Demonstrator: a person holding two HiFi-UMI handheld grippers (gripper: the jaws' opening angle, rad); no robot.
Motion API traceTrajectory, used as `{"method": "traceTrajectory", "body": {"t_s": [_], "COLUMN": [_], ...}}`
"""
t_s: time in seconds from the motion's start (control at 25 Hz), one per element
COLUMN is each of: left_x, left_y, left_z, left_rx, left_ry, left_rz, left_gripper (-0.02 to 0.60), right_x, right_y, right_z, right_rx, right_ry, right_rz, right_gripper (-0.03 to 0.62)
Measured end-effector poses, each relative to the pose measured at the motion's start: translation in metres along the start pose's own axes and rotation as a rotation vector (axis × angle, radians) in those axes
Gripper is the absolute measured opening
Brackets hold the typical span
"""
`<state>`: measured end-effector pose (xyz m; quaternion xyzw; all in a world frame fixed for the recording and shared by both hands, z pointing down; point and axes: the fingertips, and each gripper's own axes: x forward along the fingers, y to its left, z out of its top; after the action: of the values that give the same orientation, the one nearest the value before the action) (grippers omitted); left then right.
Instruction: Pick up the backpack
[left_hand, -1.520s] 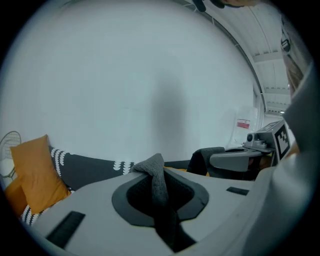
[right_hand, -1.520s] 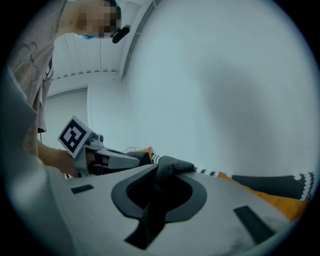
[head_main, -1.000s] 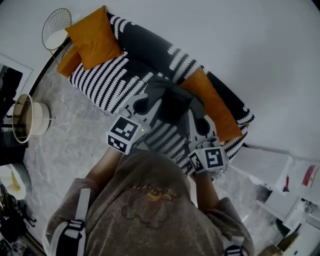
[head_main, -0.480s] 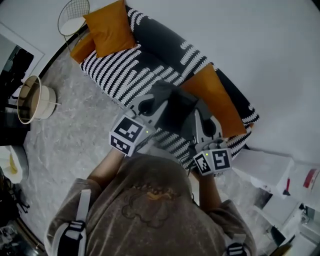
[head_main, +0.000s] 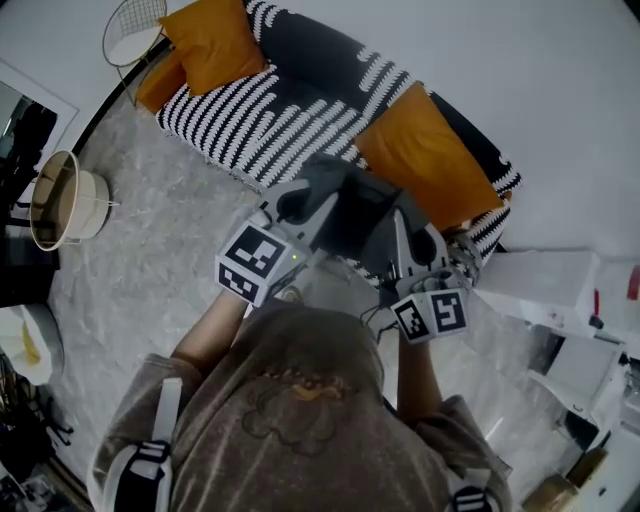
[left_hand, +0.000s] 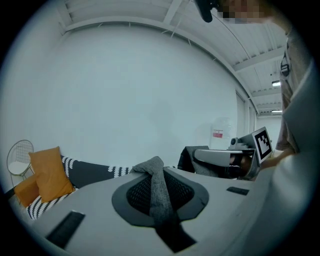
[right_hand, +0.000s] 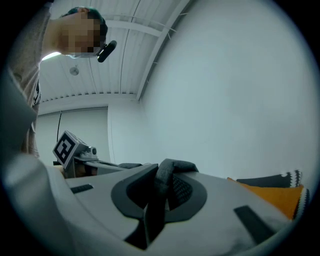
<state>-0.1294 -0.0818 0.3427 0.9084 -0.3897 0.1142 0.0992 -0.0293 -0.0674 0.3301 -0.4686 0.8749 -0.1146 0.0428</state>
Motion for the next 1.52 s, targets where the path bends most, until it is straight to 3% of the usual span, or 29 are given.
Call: {"method": "traceTrajectory", "body": {"t_s": [0.28, 0.8, 1.52], "left_x": [-0.054, -0.149, -0.179], "left_y": [-0.037, -0.101, -0.143], "left_z": [-0.022, -0.047, -0.064], "left_rx": [-0.013, -0.026, -0.047], "left_ry": [0.04, 0.019, 0.024], "left_rz": [-0.013, 0.046, 0.081], "left_gripper": [0.043, 0.043, 0.043], "right_x": [-0.052, -0.137, -0.18], "right_y": [0.047, 0.124, 0.143], "right_z": [-0.012, -0.029, -0.039], "right_rx": [0.009, 0.034, 0.011], "right_ry": [0.011, 0.037, 0.055], "right_rz": [-0.02, 0.077, 0.119], "right_gripper": [0.035, 0.035, 0.034]}}
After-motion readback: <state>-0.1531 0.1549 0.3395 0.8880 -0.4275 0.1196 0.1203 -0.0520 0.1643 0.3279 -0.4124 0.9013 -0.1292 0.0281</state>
